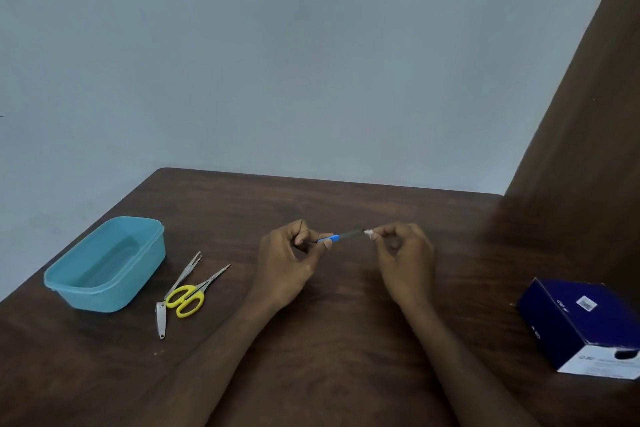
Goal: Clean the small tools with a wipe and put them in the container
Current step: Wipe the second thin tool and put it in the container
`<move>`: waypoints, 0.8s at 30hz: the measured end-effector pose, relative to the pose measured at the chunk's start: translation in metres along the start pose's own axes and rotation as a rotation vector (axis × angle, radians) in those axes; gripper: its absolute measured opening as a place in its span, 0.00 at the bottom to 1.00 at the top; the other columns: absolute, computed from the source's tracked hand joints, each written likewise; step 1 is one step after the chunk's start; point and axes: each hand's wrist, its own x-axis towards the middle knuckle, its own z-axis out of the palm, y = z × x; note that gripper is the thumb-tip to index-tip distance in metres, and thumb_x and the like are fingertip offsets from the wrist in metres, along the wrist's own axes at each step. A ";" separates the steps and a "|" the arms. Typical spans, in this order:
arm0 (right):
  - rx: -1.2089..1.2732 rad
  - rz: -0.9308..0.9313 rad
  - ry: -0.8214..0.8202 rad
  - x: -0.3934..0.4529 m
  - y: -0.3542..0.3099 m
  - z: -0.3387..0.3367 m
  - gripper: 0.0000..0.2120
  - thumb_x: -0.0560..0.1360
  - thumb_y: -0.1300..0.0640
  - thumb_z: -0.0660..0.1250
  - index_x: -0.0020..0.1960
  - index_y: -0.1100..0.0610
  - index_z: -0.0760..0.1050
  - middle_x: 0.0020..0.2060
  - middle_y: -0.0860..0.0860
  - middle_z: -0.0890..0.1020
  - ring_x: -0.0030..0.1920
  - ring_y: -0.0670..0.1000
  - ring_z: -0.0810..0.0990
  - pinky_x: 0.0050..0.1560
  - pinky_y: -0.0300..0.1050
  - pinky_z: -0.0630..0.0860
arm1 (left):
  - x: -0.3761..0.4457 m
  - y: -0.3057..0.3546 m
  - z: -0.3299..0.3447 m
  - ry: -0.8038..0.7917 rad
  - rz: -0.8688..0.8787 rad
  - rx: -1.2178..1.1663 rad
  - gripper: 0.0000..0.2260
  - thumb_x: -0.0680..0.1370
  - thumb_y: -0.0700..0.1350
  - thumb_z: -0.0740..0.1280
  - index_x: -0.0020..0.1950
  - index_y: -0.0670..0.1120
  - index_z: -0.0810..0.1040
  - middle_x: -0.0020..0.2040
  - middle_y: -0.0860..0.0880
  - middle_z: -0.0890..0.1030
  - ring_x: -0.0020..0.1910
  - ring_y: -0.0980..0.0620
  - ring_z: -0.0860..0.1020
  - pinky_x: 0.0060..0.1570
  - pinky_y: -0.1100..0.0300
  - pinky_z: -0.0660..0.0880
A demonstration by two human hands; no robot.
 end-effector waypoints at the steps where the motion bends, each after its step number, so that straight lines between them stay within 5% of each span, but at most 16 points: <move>1: 0.221 0.163 -0.009 0.000 -0.003 0.002 0.04 0.77 0.57 0.77 0.45 0.51 0.85 0.41 0.47 0.86 0.39 0.45 0.84 0.44 0.45 0.80 | 0.000 0.001 0.000 0.007 0.000 -0.013 0.25 0.78 0.36 0.77 0.37 0.48 0.61 0.36 0.58 0.86 0.53 0.58 0.88 0.43 0.61 0.78; 4: 0.725 0.486 -0.138 -0.010 -0.017 0.008 0.01 0.78 0.64 0.75 0.50 0.61 0.84 0.37 0.55 0.87 0.36 0.48 0.83 0.37 0.42 0.81 | 0.000 0.003 0.000 0.024 0.013 -0.051 0.25 0.78 0.35 0.77 0.37 0.46 0.61 0.42 0.53 0.89 0.52 0.56 0.89 0.44 0.60 0.79; 9: 0.841 0.493 -0.382 -0.021 -0.033 0.009 0.05 0.77 0.67 0.75 0.53 0.63 0.86 0.41 0.57 0.88 0.38 0.46 0.83 0.41 0.40 0.81 | 0.002 -0.001 0.001 0.034 0.069 0.021 0.25 0.77 0.38 0.78 0.36 0.44 0.61 0.45 0.56 0.90 0.46 0.54 0.88 0.43 0.51 0.82; 13: 0.902 0.530 -0.448 -0.020 -0.036 0.007 0.03 0.76 0.69 0.74 0.46 0.64 0.85 0.41 0.59 0.86 0.37 0.47 0.81 0.40 0.39 0.80 | 0.001 -0.003 0.001 0.037 0.103 0.078 0.24 0.77 0.39 0.78 0.36 0.47 0.62 0.41 0.55 0.89 0.46 0.56 0.88 0.41 0.53 0.80; 19: 1.092 0.681 -0.312 -0.009 -0.031 0.003 0.07 0.74 0.73 0.73 0.46 0.63 0.83 0.37 0.55 0.83 0.34 0.46 0.79 0.33 0.36 0.78 | -0.001 -0.002 0.001 0.015 0.095 0.099 0.26 0.78 0.39 0.78 0.36 0.49 0.61 0.36 0.60 0.86 0.52 0.63 0.87 0.38 0.61 0.76; 24: 1.085 0.627 -0.006 0.002 -0.020 -0.003 0.08 0.75 0.71 0.74 0.50 0.61 0.85 0.38 0.54 0.86 0.34 0.46 0.80 0.34 0.37 0.78 | 0.000 -0.002 0.000 0.015 0.056 0.108 0.25 0.77 0.37 0.77 0.36 0.48 0.61 0.34 0.64 0.84 0.52 0.63 0.87 0.40 0.59 0.76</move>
